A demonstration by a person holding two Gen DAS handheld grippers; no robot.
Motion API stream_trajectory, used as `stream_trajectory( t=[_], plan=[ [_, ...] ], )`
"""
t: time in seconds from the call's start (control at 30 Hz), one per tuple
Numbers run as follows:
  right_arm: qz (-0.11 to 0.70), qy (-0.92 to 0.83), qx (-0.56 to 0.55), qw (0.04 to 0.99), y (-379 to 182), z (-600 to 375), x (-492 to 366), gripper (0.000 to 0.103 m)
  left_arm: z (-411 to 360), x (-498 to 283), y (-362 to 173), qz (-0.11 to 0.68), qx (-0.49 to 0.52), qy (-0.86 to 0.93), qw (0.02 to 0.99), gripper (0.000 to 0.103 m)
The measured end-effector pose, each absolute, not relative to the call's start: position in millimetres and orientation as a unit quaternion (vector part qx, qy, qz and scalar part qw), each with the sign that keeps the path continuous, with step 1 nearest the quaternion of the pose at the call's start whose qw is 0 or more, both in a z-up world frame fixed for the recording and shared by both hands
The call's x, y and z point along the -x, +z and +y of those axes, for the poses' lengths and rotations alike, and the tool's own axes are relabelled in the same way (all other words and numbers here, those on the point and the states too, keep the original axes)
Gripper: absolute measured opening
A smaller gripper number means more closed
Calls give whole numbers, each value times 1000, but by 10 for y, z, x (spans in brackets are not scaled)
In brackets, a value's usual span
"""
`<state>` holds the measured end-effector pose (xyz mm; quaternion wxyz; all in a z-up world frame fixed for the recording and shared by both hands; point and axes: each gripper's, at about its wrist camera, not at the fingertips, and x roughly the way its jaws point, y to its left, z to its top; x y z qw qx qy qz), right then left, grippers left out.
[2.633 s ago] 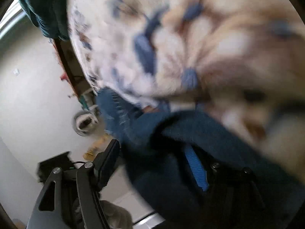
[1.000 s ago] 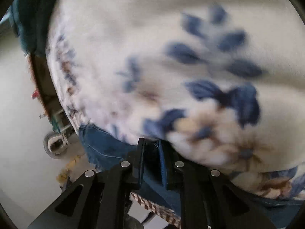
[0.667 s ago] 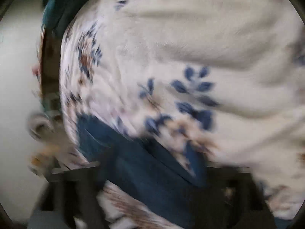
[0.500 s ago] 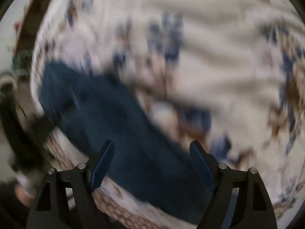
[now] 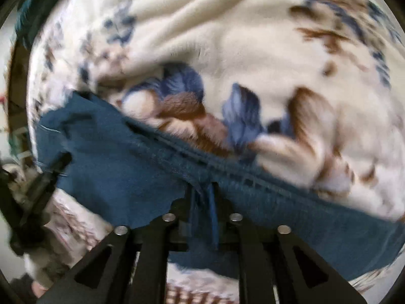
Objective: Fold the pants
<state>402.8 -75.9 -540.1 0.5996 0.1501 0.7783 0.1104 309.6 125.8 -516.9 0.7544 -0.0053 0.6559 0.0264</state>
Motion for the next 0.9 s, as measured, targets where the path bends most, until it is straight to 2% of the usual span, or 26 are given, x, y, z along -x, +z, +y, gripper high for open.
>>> stream_trajectory(
  t=[0.03,0.07,0.1,0.13,0.23,0.3,0.37,0.5,0.7,0.9],
  plan=[
    [768,100,-156,614,-5293,-747,-3937,49,1184,-3092,-5129,653,2,22,757,25],
    [755,89,-161,629,-5181,-848,-3893,64,1097,-3077,-5062,649,-3,17,761,29],
    [741,77,-168,646,-5077,-1004,-3839,89,1031,-3069,-5009,645,-6,13,764,35],
    [726,59,-178,662,-4957,-1209,-3725,92,941,-3057,-4944,641,-9,6,767,38],
    [691,5,-215,690,-4621,-1768,-3456,93,645,-2996,-4761,628,-24,-8,778,50],
    [672,-28,-214,708,-4541,-2045,-3222,94,408,-2971,-4670,619,-43,-13,784,80],
    [670,-60,-202,712,-4542,-2326,-3022,94,269,-2948,-4615,613,-54,-16,788,90],
    [673,-126,-188,704,-4658,-2945,-2565,94,13,-2836,-4619,612,-49,-15,789,90],
    [642,-206,-272,686,-4762,-4257,-1904,94,-377,-2552,-4733,607,-21,18,794,90],
    [652,-174,-321,665,-5185,-4864,-1727,94,-671,-2301,-5051,640,-5,35,767,90]
  ],
)
